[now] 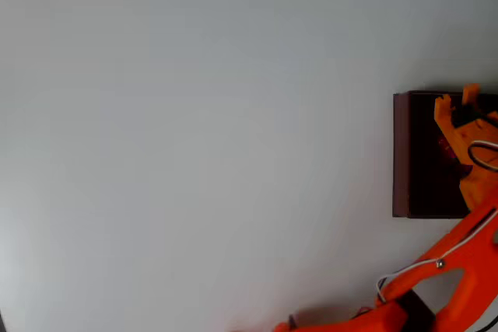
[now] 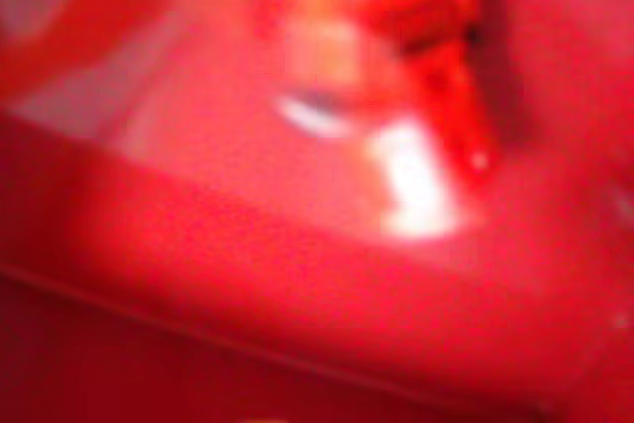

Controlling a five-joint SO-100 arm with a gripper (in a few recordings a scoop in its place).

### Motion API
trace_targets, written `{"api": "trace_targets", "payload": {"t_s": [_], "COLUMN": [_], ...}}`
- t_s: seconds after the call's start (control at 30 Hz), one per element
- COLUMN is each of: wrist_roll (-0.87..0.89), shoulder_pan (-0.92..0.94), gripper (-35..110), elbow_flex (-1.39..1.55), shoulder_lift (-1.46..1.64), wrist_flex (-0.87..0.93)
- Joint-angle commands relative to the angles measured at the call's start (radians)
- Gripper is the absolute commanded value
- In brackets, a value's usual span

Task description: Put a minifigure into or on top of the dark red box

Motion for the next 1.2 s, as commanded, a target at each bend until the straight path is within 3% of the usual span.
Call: {"api": "trace_targets", "payload": {"t_s": [0.0,0.2,0.53,1.17], "wrist_roll": [-0.002,-0.041,-0.071,0.230], "shoulder_pan": [-0.006,-0.063,-0.275,-0.891], "gripper": [25,24,24,22], "elbow_flex": [-0.008,0.163,0.696,1.526], "shoulder_lift": [0.057,0.255,0.873,1.680], "wrist_flex": [0.021,0.021,0.008,-0.189]}}
